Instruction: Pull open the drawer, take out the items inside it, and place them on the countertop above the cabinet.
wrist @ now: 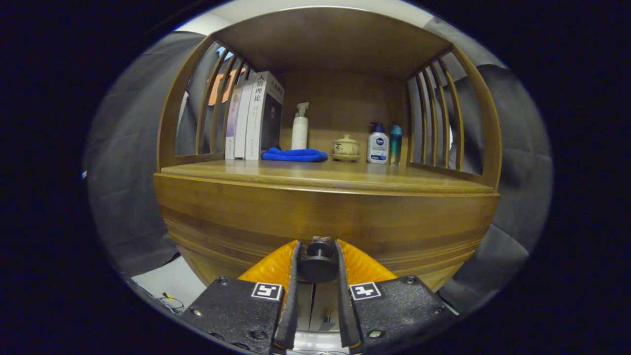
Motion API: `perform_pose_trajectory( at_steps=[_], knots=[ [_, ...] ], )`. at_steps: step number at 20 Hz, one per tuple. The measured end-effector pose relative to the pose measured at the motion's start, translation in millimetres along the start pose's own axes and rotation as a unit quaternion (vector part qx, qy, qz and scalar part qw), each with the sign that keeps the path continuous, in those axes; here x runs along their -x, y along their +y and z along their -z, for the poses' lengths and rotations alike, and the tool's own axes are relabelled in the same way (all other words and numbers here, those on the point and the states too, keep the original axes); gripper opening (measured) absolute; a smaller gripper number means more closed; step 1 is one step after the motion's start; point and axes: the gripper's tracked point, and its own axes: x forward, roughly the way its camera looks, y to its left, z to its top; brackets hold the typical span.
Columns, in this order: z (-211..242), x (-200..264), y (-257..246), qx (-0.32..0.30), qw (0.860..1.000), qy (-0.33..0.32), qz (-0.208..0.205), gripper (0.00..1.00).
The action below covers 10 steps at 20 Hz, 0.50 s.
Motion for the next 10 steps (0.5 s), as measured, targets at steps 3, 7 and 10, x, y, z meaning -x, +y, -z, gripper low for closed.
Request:
perform_pose_trajectory(
  at_steps=[3,7,10],
  knots=[
    [-2.4,-0.2,0.5,-0.011,1.000,0.002,-0.004,0.36],
    [-2.5,-0.3,-0.3,-0.013,1.000,0.006,-0.001,0.35],
    [-2.0,-1.7,1.4,-0.027,1.000,0.007,-0.008,0.35]
  ],
)
